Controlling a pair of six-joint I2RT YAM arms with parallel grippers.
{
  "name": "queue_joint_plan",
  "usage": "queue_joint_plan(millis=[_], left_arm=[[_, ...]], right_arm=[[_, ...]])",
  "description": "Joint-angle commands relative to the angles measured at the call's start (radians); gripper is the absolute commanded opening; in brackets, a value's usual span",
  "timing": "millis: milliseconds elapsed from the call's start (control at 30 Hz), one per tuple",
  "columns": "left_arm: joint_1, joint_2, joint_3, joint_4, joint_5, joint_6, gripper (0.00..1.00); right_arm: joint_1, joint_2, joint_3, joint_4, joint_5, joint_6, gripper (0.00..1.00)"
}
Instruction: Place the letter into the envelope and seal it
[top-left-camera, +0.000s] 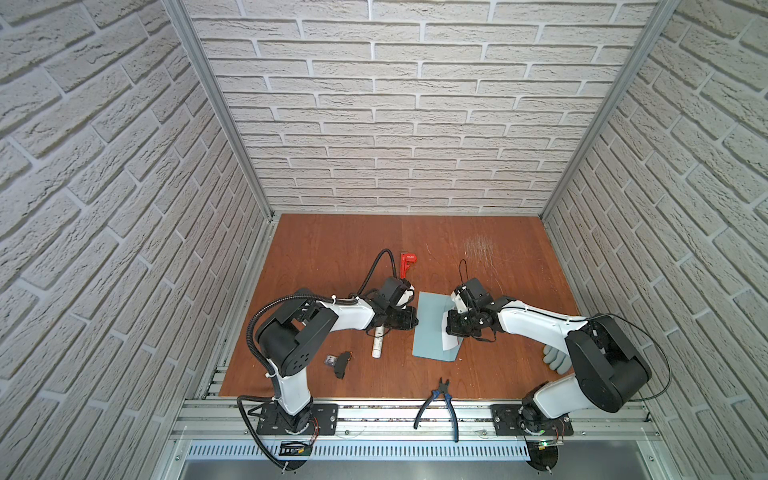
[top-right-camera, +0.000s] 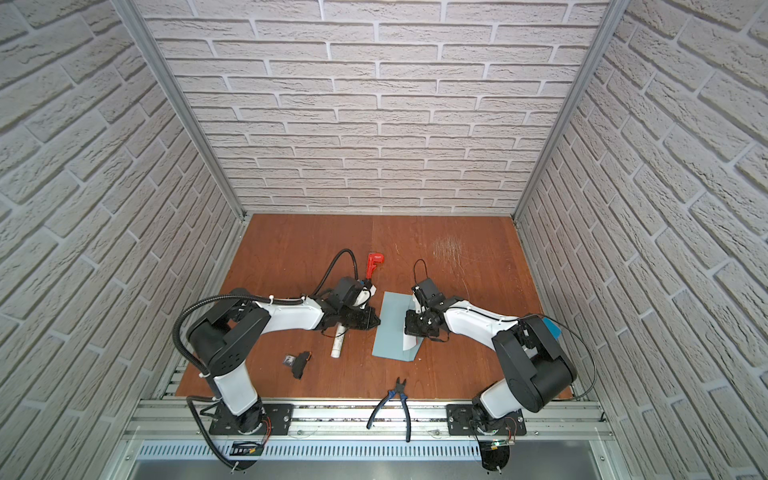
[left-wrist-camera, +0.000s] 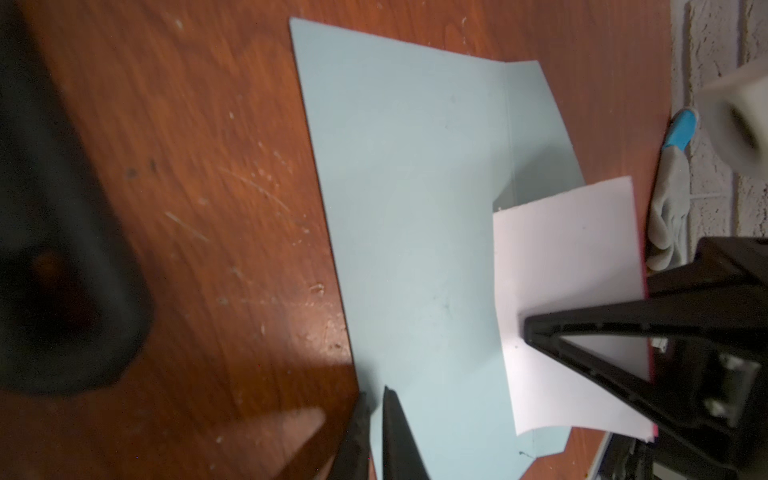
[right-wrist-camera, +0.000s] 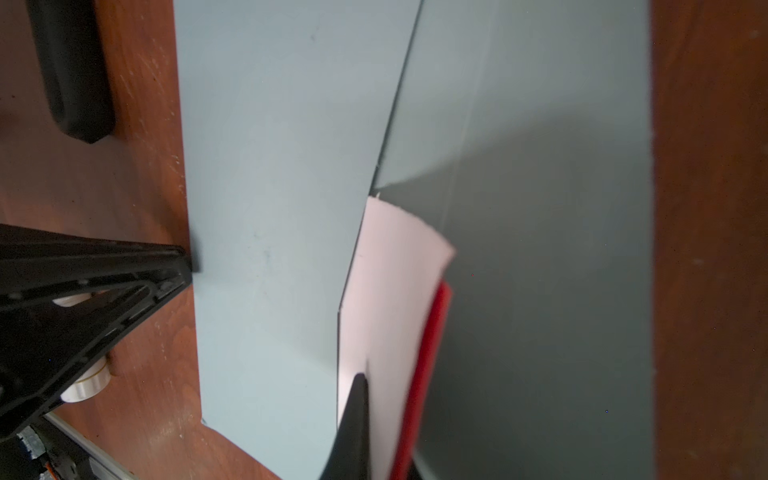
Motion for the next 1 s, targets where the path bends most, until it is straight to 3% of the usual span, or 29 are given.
queue_joint_plan(millis=[0,233,267,367,500,633,967], left_arm=[[0.002,0.051,-0.033,-0.138,-0.031,0.014,0.11],[0.002,0.046,-0.032,-0.139,-0.028,0.014,0.11],[0.002,0.043,-0.033,-0.142,-0.029,0.014,0.11],[0.003,0.032,-0.035,-0.148,-0.036,0.013,0.11],[0.007,0.021,-0.04,-0.155,-0.042,0.012,0.11],[0.006,0.018,-0.04,-0.157,-0.044,0.012,0.11],[0.003,0.016,-0.037,-0.155,-0.041,0.009,0.11]], right_arm=[[-0.002,0.003,-0.023,0.1,-0.02,0.032,0.05],[-0.003,0.031,-0.032,0.183,-0.059,0.06,0.06],[-0.002,0.026,-0.028,0.177,-0.058,0.059,0.11],[-0.002,-0.002,-0.008,0.11,-0.029,0.04,0.42],[-0.002,-0.047,0.021,-0.016,0.038,0.016,0.58],[-0.002,-0.067,0.039,-0.099,0.076,0.005,0.62],[-0.002,-0.061,0.065,-0.186,0.123,-0.003,0.6]])
